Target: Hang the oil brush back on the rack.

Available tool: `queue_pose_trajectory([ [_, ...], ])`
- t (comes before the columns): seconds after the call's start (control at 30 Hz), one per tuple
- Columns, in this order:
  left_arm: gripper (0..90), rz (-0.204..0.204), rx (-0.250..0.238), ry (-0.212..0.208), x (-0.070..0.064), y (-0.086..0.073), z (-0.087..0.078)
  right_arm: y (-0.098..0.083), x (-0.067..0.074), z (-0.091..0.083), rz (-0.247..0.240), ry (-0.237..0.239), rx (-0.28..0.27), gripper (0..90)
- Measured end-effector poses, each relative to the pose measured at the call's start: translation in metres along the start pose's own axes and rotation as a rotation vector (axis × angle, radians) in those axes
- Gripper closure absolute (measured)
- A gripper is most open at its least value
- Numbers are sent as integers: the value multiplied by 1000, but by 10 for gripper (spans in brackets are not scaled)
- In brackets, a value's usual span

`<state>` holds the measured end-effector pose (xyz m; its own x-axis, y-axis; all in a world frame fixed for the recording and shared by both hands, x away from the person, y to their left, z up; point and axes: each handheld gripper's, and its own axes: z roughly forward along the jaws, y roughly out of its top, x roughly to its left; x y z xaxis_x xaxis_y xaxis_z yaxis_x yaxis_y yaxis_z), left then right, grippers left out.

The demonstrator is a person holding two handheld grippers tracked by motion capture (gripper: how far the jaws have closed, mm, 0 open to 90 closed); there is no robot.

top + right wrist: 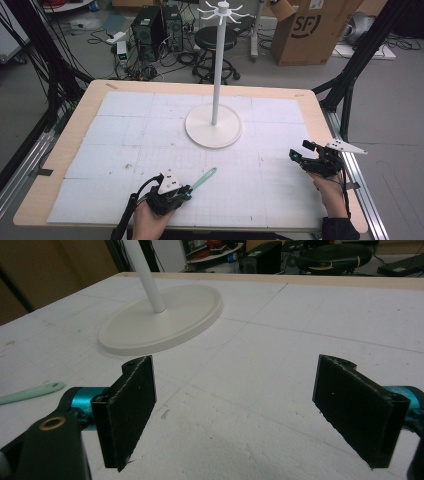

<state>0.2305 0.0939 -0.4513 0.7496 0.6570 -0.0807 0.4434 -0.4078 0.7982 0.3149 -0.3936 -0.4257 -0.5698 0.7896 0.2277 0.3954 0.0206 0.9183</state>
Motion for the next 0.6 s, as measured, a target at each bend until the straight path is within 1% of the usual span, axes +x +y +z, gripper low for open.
queue_pose_trajectory([
  [0.13,822,-13,-22,-12,6,0,-3,0,0,0,-4,0,5,168],
  [0.2,822,-28,-44,-25,9,1,-6,0,0,0,-1,2,5,168],
  [0.3,822,-31,-74,-27,14,5,-12,0,0,1,-6,0,4,168],
  [0.47,821,-45,-132,-26,26,16,-27,0,1,2,-7,-3,10,168],
  [0.5,821,-48,-158,-32,31,23,-34,0,1,2,-7,-2,10,168],
  [0.53,822,-48,-158,-32,31,23,-34,0,0,1,-7,-3,11,168],
  [0.6,822,-48,-186,-38,37,31,-41,-1,0,1,-4,-2,11,168],
])
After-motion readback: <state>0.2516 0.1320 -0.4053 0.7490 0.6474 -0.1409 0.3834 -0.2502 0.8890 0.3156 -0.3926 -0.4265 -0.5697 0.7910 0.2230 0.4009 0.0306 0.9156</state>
